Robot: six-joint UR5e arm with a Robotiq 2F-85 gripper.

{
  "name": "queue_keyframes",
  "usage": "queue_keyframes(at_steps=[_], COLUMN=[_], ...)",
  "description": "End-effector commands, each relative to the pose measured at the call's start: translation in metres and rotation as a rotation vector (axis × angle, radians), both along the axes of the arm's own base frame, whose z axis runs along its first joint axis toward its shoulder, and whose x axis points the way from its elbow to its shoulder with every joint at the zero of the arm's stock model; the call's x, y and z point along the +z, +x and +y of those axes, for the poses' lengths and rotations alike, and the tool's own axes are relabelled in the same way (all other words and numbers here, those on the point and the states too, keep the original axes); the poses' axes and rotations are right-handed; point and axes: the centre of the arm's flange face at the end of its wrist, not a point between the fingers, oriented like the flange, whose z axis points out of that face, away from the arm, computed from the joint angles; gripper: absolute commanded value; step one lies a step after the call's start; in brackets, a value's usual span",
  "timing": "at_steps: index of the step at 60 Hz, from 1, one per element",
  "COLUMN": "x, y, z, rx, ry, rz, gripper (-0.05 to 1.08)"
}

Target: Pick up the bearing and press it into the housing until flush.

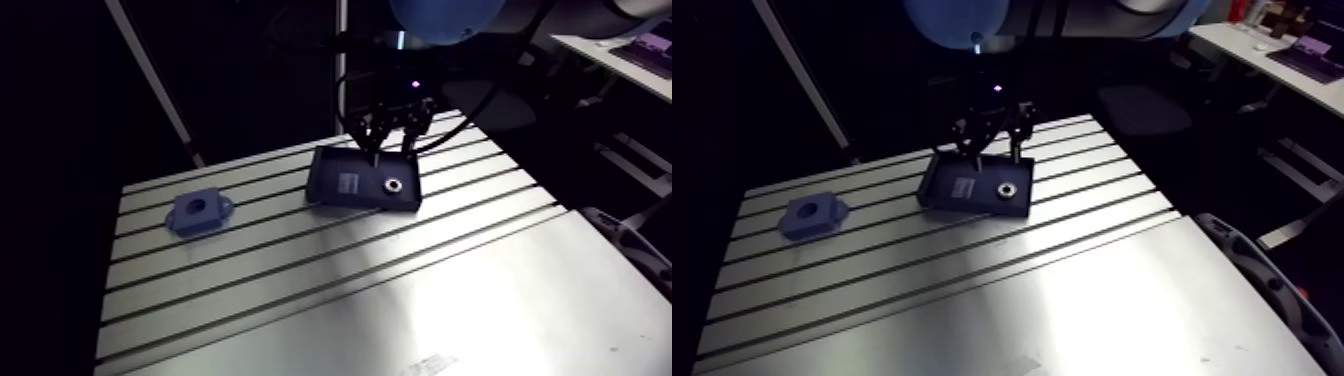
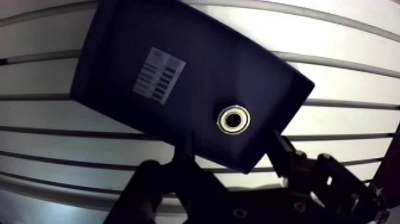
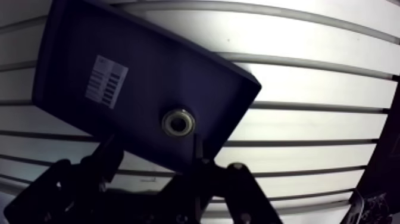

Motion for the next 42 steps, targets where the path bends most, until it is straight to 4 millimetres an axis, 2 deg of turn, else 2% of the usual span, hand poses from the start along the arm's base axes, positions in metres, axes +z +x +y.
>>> queue_keyframes(at_steps=[1,20,29,42], x=[-0.009,-0.016,-0.02,-0.027], y=[0.005,0.01,0.011,0.011], z=[0.001,0.002,0.001,0.006], rx=[0.004,0.01,0.01,0.002], ry=[0.002,0.001,0.001,0.0], rz=[0.004,0.006,0.004,-0.002], gripper=[0.31,0.31,0.37,0.38])
